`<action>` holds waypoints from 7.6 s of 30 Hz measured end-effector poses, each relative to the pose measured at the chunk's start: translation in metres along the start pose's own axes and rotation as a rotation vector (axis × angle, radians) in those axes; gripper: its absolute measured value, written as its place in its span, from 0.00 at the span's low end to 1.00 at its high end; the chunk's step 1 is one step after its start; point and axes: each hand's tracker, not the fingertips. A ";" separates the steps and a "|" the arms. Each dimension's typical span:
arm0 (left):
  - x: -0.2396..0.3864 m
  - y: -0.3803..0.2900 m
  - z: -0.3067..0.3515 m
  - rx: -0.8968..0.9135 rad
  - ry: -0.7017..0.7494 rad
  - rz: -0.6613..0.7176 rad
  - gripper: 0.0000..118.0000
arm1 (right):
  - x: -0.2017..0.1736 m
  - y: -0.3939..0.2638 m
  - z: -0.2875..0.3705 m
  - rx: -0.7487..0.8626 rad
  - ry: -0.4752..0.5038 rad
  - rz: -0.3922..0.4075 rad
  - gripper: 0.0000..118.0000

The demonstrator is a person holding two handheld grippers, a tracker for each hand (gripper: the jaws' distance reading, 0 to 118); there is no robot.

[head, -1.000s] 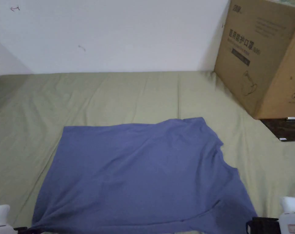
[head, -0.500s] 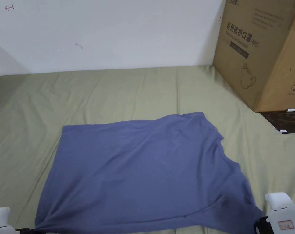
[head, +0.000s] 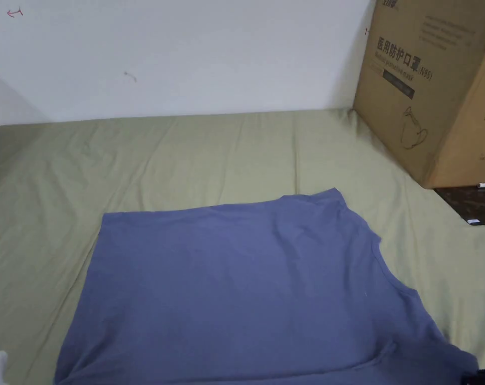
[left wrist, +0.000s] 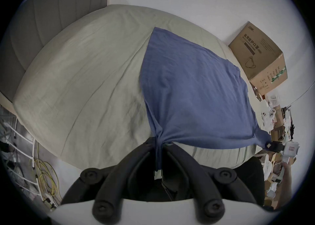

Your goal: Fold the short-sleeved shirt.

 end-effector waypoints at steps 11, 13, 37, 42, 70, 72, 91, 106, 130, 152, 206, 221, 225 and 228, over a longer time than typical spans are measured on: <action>0.006 0.113 -0.061 0.010 -0.021 0.122 0.05 | -0.028 0.181 -0.039 0.129 0.064 -0.071 0.01; 0.005 0.137 -0.084 -0.005 -0.032 0.163 0.05 | -0.033 0.211 -0.065 0.107 0.051 -0.086 0.01; -0.004 0.100 -0.048 0.154 -0.066 -0.017 0.53 | -0.053 0.142 -0.033 0.366 0.092 -0.069 0.71; -0.006 0.071 -0.045 0.077 -0.009 -0.052 0.00 | -0.062 0.122 -0.029 0.362 0.048 0.002 0.00; -0.016 0.098 -0.108 0.023 0.019 0.090 0.05 | -0.018 0.131 -0.089 0.174 0.022 -0.146 1.00; -0.015 0.103 -0.099 0.060 -0.007 0.092 0.05 | -0.013 0.137 -0.105 0.134 0.022 -0.191 1.00; -0.016 0.104 -0.055 0.056 -0.066 0.075 0.05 | 0.020 0.137 -0.088 0.001 0.002 -0.063 0.05; -0.045 -0.007 -0.023 -0.076 -0.094 0.104 0.22 | 0.047 0.003 -0.044 -0.019 0.021 -0.197 0.36; 0.104 0.117 -0.044 0.145 -0.048 -0.291 0.00 | -0.130 0.117 -0.026 0.337 0.133 0.110 0.00; 0.028 0.232 -0.204 -0.098 0.086 -0.390 0.02 | -0.077 0.196 -0.114 0.150 0.020 0.105 0.00; -0.010 0.039 -0.030 -0.072 -0.119 -0.247 0.99 | -0.008 0.050 -0.051 0.040 -0.098 0.000 0.98; 0.128 0.062 -0.028 0.173 -0.010 -0.354 0.59 | -0.160 0.109 -0.033 0.261 -0.076 0.132 0.90; 0.141 0.058 -0.040 0.191 -0.052 -0.293 0.02 | -0.170 0.108 -0.050 0.248 -0.079 0.119 0.00; 0.137 0.056 -0.045 0.199 -0.079 -0.234 0.01 | -0.169 0.110 -0.055 0.234 -0.064 0.086 0.00</action>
